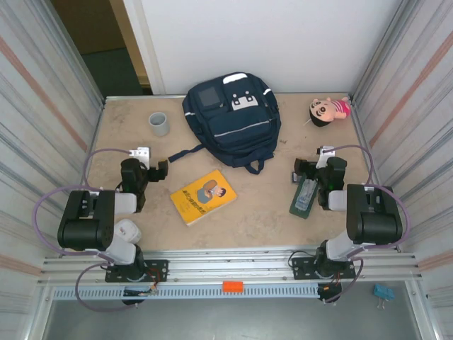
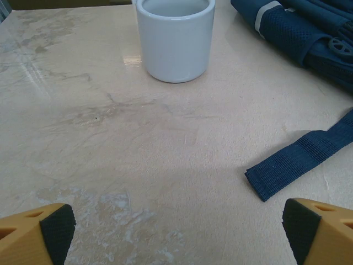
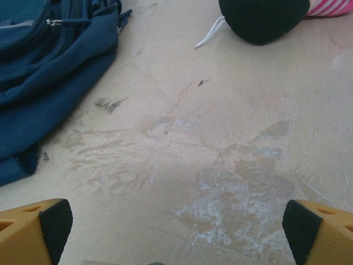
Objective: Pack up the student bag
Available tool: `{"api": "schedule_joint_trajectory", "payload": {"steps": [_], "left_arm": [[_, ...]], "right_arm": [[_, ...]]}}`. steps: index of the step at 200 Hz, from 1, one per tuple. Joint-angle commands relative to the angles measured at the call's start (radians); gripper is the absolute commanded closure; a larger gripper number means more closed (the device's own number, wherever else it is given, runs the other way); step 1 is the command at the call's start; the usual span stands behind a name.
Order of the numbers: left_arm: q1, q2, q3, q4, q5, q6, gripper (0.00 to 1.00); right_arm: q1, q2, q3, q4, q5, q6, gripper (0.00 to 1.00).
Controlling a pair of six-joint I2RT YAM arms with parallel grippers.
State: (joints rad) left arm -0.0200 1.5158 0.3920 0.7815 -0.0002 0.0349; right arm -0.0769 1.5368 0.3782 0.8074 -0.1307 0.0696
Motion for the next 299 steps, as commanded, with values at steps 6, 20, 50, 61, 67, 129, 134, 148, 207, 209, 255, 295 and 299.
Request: {"api": "schedule_joint_trajectory", "payload": {"steps": [6,20,50,61,67,129,134,148,207,209,255,295,299], "left_arm": [[-0.001,-0.006,0.016,0.013,-0.013,0.022,0.01],[-0.002,-0.006,0.016,0.013,-0.012,0.023,0.01],[-0.002,-0.006,0.016,0.013,-0.013,0.023,0.01],[-0.001,-0.006,0.017,0.012,-0.013,0.023,0.01],[-0.002,-0.006,0.016,0.013,-0.014,0.022,0.01],[0.0,-0.005,0.018,0.012,-0.01,0.02,0.01],[-0.001,-0.006,0.017,0.012,-0.008,0.022,0.01],[-0.001,-0.006,0.017,0.012,-0.008,0.021,0.01],[-0.001,-0.007,0.016,0.012,-0.008,0.021,0.01],[0.0,-0.007,0.016,0.013,-0.008,0.022,0.01],[-0.02,-0.107,0.064,-0.141,-0.089,0.016,0.01],[-0.04,-0.351,0.269,-0.69,-0.068,-0.118,0.08],[-0.042,-0.366,0.287,-0.728,-0.054,-0.141,0.08]], "right_arm": [[0.008,0.005,0.023,0.009,0.008,0.0,0.01],[0.007,0.006,0.023,0.009,0.008,0.0,0.01],[0.007,0.006,0.022,0.009,0.008,0.001,0.01],[0.007,0.006,0.023,0.009,0.008,0.0,0.01],[0.008,0.006,0.024,0.009,0.008,0.0,0.01],[0.008,0.005,0.022,0.009,0.008,0.0,0.01],[0.008,0.005,0.023,0.009,0.008,0.001,0.01],[0.008,0.006,0.023,0.009,0.007,0.001,0.01],[0.008,0.006,0.024,0.007,0.007,0.001,0.01],[0.008,0.006,0.024,0.007,0.007,0.001,0.01],[-0.013,-0.161,0.158,-0.348,0.019,0.037,0.01],[0.031,-0.277,0.557,-0.992,-0.049,0.139,0.01],[0.041,-0.275,0.588,-1.034,-0.062,0.146,0.01]]}}
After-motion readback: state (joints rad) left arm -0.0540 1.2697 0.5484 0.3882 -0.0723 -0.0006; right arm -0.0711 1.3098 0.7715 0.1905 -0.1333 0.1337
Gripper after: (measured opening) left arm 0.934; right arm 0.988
